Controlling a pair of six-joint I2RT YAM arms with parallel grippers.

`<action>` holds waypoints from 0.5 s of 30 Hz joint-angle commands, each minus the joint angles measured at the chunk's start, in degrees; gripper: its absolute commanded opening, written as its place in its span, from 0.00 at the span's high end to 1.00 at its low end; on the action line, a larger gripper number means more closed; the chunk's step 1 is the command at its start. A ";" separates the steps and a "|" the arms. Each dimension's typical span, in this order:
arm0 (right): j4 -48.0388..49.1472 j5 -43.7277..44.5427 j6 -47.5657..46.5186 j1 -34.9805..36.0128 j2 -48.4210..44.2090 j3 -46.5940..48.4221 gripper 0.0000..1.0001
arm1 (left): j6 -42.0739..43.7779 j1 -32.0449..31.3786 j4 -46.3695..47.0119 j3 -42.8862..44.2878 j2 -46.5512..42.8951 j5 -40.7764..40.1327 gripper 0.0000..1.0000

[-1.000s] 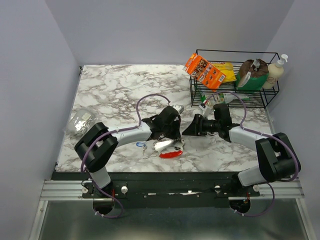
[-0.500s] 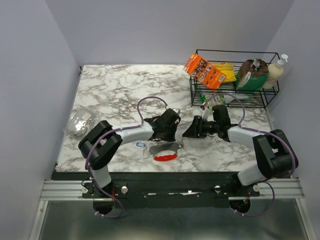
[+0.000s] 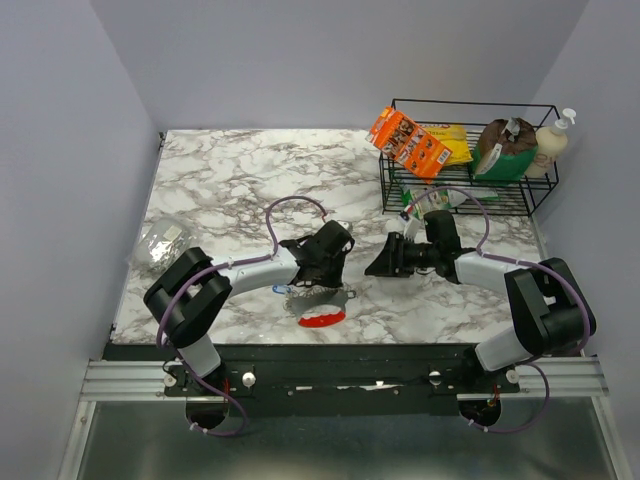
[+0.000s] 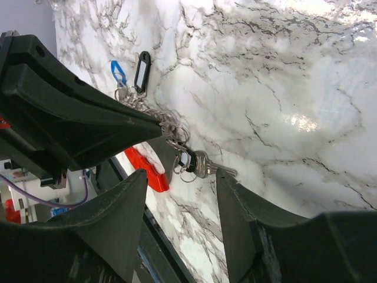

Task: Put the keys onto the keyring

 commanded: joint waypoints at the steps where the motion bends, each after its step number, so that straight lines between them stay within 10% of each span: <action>1: -2.01 0.52 -1.59 -0.12 -0.25 0.04 0.41 | 0.24 0.12 -0.60 -0.68 -1.37 -1.53 0.56; 4: -2.88 0.87 -2.12 -0.12 -0.70 0.12 0.41 | 0.50 0.12 -0.68 -0.51 -2.16 -1.70 0.37; 15: -4.73 1.40 -3.00 -0.03 -2.72 -0.40 0.40 | 4.62 0.12 5.46 -2.17 -6.11 4.00 0.41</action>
